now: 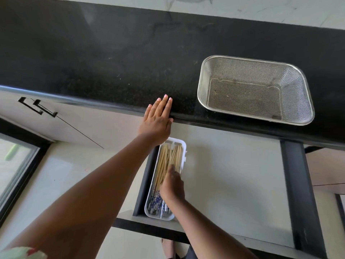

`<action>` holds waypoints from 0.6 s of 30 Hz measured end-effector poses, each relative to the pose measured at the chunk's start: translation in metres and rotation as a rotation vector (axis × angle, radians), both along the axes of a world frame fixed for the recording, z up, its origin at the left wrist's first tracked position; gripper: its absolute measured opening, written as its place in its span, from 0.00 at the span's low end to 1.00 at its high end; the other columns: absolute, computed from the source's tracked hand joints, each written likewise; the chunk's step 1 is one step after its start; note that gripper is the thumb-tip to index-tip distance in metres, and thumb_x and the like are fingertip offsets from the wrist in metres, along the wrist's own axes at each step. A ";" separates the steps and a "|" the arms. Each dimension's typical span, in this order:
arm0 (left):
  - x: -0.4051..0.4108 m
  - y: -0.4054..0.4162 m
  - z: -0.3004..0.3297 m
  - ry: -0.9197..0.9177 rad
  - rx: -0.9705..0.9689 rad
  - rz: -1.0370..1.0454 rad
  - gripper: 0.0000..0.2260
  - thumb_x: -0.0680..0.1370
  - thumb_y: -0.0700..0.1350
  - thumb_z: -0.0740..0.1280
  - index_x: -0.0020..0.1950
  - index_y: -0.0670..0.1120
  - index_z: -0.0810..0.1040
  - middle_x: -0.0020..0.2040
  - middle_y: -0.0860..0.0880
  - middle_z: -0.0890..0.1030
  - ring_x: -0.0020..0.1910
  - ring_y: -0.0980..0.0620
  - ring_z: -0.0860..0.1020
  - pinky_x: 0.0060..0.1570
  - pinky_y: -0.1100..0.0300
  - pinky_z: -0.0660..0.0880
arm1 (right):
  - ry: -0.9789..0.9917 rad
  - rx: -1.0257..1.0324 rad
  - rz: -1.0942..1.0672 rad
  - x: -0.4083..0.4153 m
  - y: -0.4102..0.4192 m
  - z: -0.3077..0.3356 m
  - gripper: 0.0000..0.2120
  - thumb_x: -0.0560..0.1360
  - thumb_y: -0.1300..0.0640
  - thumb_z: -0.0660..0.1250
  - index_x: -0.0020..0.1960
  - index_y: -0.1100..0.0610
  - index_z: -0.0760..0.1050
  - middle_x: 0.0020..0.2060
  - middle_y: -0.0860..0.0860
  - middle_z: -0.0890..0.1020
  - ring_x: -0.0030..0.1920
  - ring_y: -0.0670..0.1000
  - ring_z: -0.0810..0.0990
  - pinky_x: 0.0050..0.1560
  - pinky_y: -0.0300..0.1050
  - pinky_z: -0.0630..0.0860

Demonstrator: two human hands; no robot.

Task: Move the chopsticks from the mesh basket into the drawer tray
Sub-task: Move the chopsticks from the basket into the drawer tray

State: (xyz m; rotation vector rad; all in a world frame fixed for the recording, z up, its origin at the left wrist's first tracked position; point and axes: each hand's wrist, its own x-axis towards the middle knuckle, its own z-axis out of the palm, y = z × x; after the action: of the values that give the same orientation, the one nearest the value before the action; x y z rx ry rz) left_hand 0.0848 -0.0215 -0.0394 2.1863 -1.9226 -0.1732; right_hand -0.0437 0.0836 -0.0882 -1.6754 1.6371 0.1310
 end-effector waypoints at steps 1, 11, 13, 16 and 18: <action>0.000 0.000 -0.001 0.000 -0.001 0.000 0.27 0.82 0.49 0.49 0.79 0.48 0.43 0.80 0.49 0.45 0.78 0.50 0.41 0.72 0.55 0.35 | 0.015 -0.023 0.028 0.001 0.000 -0.001 0.29 0.80 0.67 0.54 0.78 0.59 0.50 0.66 0.59 0.73 0.59 0.58 0.78 0.57 0.52 0.78; 0.000 -0.001 -0.002 -0.008 -0.002 0.002 0.27 0.82 0.50 0.49 0.79 0.48 0.44 0.80 0.48 0.46 0.78 0.50 0.42 0.72 0.55 0.35 | 0.111 -0.090 0.131 0.000 -0.015 0.004 0.32 0.77 0.69 0.53 0.79 0.58 0.47 0.54 0.58 0.81 0.50 0.57 0.82 0.47 0.50 0.81; -0.001 -0.001 -0.001 -0.006 -0.002 0.003 0.27 0.82 0.50 0.49 0.79 0.48 0.44 0.80 0.48 0.46 0.78 0.50 0.42 0.72 0.55 0.35 | 0.092 -0.078 0.119 0.000 -0.015 0.006 0.32 0.78 0.68 0.53 0.79 0.57 0.46 0.54 0.57 0.81 0.50 0.56 0.82 0.48 0.50 0.81; -0.001 -0.001 -0.001 -0.009 -0.002 0.007 0.27 0.82 0.50 0.50 0.79 0.48 0.44 0.80 0.48 0.46 0.78 0.50 0.42 0.72 0.55 0.35 | 0.100 -0.064 0.143 0.001 -0.016 0.006 0.32 0.78 0.68 0.54 0.79 0.57 0.47 0.55 0.58 0.80 0.51 0.56 0.82 0.49 0.50 0.81; -0.001 -0.001 0.000 -0.008 -0.003 0.009 0.27 0.82 0.50 0.50 0.79 0.48 0.44 0.80 0.48 0.46 0.78 0.50 0.42 0.72 0.55 0.35 | 0.113 -0.066 0.157 0.001 -0.016 0.006 0.30 0.79 0.68 0.53 0.78 0.57 0.49 0.55 0.58 0.79 0.52 0.56 0.81 0.50 0.51 0.81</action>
State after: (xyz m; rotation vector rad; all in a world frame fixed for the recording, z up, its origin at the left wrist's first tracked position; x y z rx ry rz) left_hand 0.0839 -0.0225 -0.0394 2.1969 -1.9154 -0.1604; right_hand -0.0426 0.0679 -0.0818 -1.8768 1.6055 0.2567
